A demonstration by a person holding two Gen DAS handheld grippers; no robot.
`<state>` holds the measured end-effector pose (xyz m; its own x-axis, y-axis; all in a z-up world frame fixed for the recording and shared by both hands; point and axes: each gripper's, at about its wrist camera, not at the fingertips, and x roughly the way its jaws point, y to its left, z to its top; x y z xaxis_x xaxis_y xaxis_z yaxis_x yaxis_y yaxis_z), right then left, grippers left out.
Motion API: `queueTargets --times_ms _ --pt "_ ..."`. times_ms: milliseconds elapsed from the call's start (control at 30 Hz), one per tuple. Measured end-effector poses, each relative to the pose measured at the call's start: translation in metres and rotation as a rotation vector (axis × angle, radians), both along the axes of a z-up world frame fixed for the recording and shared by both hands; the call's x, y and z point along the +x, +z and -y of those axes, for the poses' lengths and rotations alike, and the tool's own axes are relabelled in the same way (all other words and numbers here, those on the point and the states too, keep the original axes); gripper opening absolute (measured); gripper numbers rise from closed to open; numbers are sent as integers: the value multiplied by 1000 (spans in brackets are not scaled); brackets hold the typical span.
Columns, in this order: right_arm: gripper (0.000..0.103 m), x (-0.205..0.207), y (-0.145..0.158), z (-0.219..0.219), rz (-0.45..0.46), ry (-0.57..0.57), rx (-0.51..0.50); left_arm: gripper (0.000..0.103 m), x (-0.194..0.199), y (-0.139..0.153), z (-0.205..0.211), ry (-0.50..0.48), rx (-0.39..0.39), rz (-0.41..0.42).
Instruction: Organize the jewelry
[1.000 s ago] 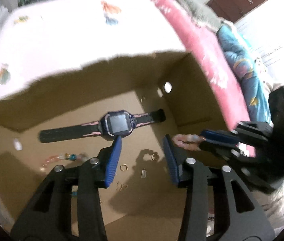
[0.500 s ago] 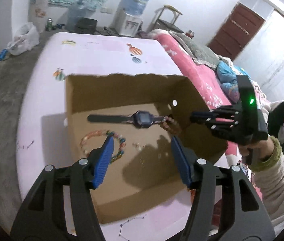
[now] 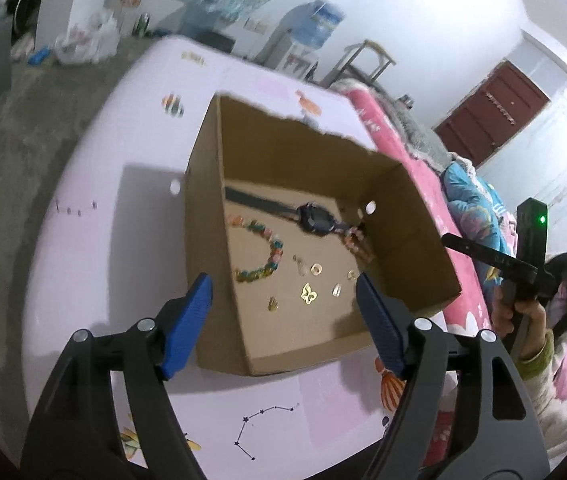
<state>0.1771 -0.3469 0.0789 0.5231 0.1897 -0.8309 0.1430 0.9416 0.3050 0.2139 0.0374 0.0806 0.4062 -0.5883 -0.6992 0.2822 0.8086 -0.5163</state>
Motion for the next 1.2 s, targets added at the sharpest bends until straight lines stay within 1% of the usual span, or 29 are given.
queueTargets --times_ms 67,133,167,267,433,500,667,767,900,1067,1200 --pt "39 2 -13 -1 -27 -1 71 72 2 -9 2 -9 -22 -27" --pt "39 2 -20 -6 -45 11 128 74 4 -16 4 5 -25 -44" --pt "42 1 -21 -10 -45 10 122 74 4 -17 4 12 -30 -47" --pt "43 -2 -18 -19 -50 13 76 75 2 -18 2 30 -54 -57" --pt "43 -10 -14 -22 -48 -6 79 75 -8 -15 6 25 -20 -34" --pt "43 -16 -10 -24 -45 -5 69 75 -14 -13 5 24 -21 -32" --pt "43 -39 -11 -24 -48 -20 96 75 -27 -14 -1 10 -42 -45" --pt "43 -59 -11 -24 -52 -51 123 75 -38 -14 -4 3 -60 -62" --pt "43 -87 -10 -30 -49 -72 124 75 -62 -13 -8 -10 -69 -78" --pt "43 -120 -13 -34 -36 -109 170 75 -88 -16 -16 -13 -81 -95" --pt "44 -129 -15 -36 -1 -131 171 76 -97 -17 -17 -18 -73 -69"
